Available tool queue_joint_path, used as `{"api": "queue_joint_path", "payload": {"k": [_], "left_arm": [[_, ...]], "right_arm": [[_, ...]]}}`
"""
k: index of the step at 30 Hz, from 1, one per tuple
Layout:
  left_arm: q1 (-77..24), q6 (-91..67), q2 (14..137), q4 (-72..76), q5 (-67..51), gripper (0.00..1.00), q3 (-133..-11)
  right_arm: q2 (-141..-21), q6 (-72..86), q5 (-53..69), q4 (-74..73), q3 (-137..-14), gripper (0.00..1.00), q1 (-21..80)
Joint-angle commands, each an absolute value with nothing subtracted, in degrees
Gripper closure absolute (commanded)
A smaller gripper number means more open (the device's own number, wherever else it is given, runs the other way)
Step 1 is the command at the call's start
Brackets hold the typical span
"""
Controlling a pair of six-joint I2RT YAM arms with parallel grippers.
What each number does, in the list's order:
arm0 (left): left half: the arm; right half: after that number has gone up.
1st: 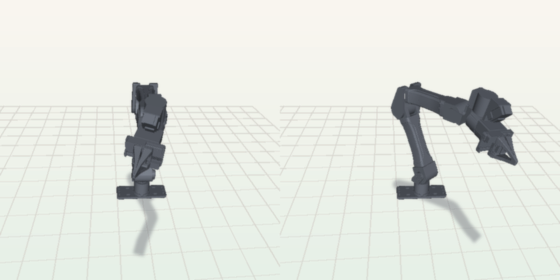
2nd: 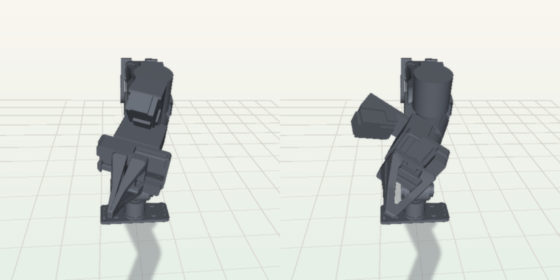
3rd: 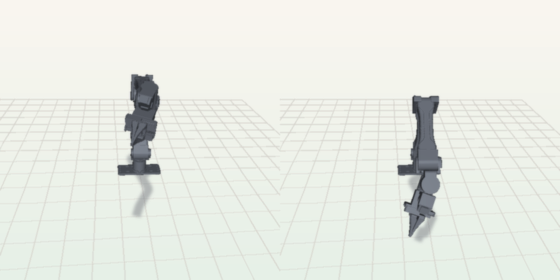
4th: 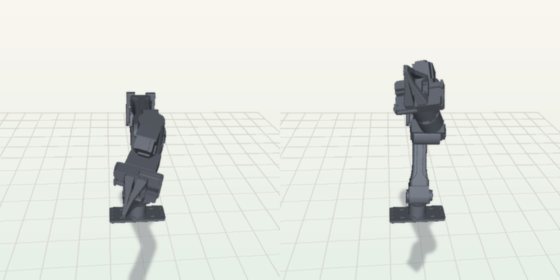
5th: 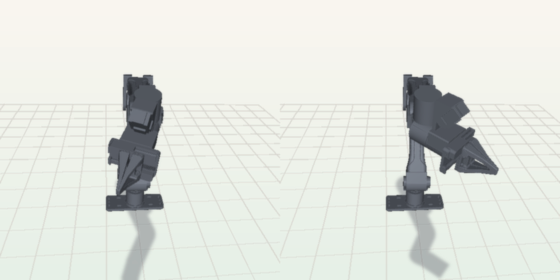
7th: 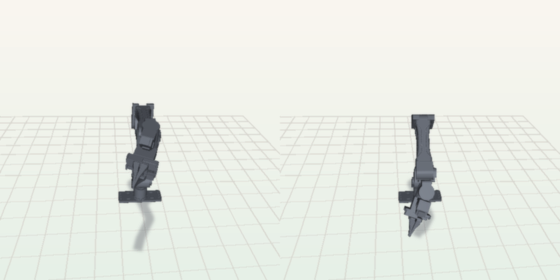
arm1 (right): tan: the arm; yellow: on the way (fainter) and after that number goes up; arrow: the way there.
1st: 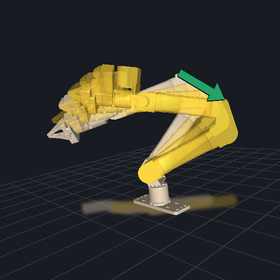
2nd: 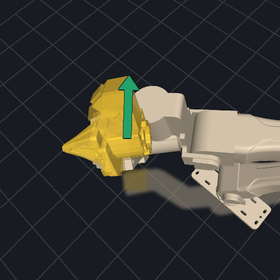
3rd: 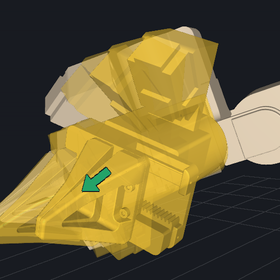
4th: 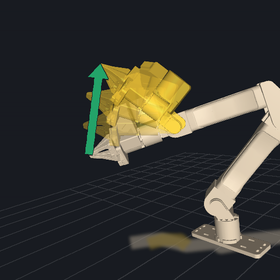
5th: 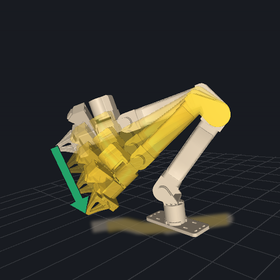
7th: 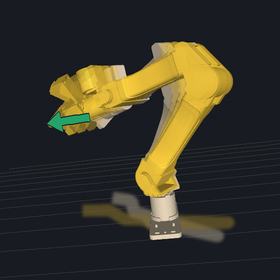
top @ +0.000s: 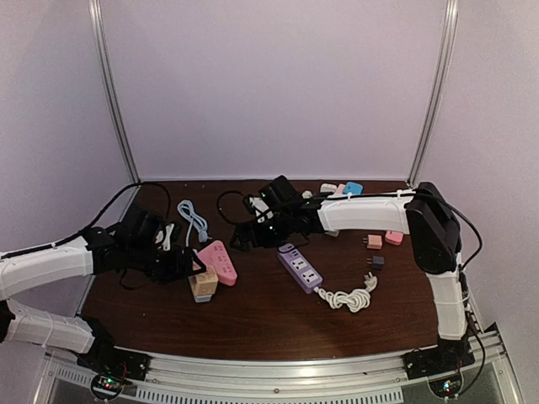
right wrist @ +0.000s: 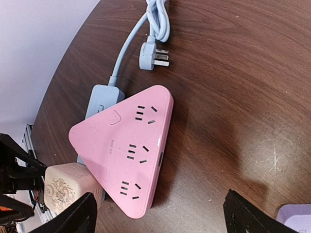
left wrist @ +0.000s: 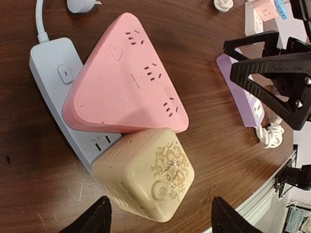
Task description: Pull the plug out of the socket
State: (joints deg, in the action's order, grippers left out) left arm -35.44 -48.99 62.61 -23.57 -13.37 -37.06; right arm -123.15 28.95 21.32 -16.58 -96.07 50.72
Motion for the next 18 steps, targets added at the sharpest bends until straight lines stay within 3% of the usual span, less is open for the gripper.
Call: {"api": "queue_joint_path", "payload": {"k": [1, 9, 14, 18], "left_arm": [[-41.6, -48.4, 68.1, -34.9, 0.1, 0.27, -47.0], [-53.9, -54.5, 86.7, -58.6, 24.9, 0.18, -69.5], [-58.7, -64.8, 95.1, -68.9, 32.2, 0.15, -77.1], [-60.4, -71.7, 97.8, -68.0, 33.0, 0.15, -76.4]], "right_arm": [[-124.4, 29.1, 22.6, -15.2, -96.9, 0.08, 51.7], [-120.9, 32.5, 19.7, -9.7, -89.2, 0.09, 49.1], [-117.3, 35.8, 20.1, -3.6, -80.9, 0.09, 46.3], [-115.2, 36.5, 20.5, -1.6, -76.6, 0.09, 44.4]]}}
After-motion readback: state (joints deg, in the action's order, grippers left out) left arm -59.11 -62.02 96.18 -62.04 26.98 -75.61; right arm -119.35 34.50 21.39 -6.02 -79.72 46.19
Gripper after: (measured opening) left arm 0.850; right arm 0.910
